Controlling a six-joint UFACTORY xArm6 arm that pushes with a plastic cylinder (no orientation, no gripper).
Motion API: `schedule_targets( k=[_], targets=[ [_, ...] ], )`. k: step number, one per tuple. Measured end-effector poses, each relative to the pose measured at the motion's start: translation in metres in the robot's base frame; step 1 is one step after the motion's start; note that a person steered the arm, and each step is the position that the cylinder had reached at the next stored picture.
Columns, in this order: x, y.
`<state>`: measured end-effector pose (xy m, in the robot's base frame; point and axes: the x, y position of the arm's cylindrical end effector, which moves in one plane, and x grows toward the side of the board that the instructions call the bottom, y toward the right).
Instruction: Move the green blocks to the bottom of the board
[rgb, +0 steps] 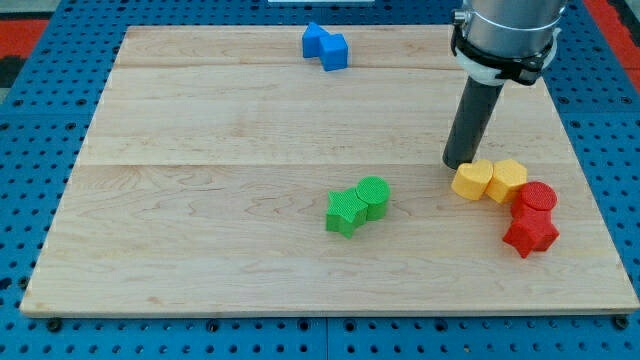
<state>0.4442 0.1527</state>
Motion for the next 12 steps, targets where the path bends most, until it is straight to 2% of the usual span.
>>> schedule_targets(
  k=[2, 3, 8, 9, 11, 12],
  targets=[
    [-0.036, -0.015],
    [-0.038, -0.015],
    [-0.070, 0.042],
    [-0.078, 0.004],
    [-0.023, -0.011],
    [0.006, -0.060]
  ],
)
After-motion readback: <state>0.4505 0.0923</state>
